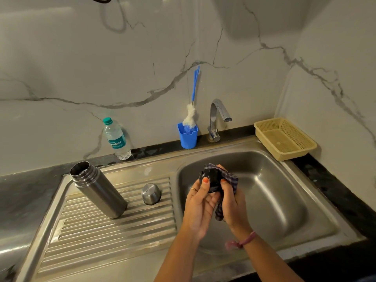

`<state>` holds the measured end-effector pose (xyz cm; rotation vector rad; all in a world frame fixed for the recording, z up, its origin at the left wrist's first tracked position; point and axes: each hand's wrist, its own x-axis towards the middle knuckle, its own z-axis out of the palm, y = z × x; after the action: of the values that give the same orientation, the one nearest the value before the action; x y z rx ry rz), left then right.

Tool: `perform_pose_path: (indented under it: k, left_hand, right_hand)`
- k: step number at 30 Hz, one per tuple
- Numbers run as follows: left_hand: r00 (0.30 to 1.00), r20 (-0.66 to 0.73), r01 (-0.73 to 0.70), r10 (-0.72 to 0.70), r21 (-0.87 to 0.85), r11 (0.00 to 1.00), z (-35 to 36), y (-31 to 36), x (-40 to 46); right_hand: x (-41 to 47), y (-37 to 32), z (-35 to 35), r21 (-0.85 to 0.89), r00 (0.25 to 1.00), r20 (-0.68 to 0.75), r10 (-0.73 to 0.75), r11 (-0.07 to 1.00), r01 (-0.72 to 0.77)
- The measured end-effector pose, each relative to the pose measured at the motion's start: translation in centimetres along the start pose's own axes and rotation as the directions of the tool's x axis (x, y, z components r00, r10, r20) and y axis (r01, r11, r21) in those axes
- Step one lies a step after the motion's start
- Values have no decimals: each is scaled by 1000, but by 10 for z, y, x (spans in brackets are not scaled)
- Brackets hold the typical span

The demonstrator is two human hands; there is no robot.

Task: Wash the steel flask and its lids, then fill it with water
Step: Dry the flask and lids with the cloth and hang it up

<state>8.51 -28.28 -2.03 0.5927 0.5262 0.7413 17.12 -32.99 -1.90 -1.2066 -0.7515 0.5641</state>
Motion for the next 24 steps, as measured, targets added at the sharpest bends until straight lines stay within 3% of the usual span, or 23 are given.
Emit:
perform_pose_path:
  k: [5,10,13,15,16,18,21,22,24]
  left_hand:
    - [997,-62,-45,44,-12,999,-5,7,7]
    - [1000,-23,6,-6,14,1000,-7,5,1]
    - [998,24,49,-51,83,995,-11,6,-2]
    - [998,16,54,-55,72,996,-9,7,-5]
    - [999,3,45,-45,53,998,-7,7,-6]
    - [999,-32,29,-29,-11,1000,0,9,-8]
    - [998,-58,21,-27,-104,994,5,10,-9]
    - [997,-65,19,-28,-121,992,6,11,-9]
    - [995,-90,32,-44,-140,990,6,12,-9]
  right_hand:
    - [-10,1,3,-1,985,97,-142,990,142]
    - [0,-2,-2,205,997,10,82,975,-82]
    - [18,-8,-10,116,986,112,124,984,-137]
    - [25,-9,-14,-71,976,210,49,997,-35]
    - [26,-9,-15,-200,965,261,-29,976,84]
    - [26,-10,-16,-398,901,388,-196,846,355]
    - [24,-13,-17,-393,757,570,-319,703,592]
    - [22,-11,-19,-361,741,578,-341,708,607]
    - [13,-2,-22,-253,789,498,-360,810,529]
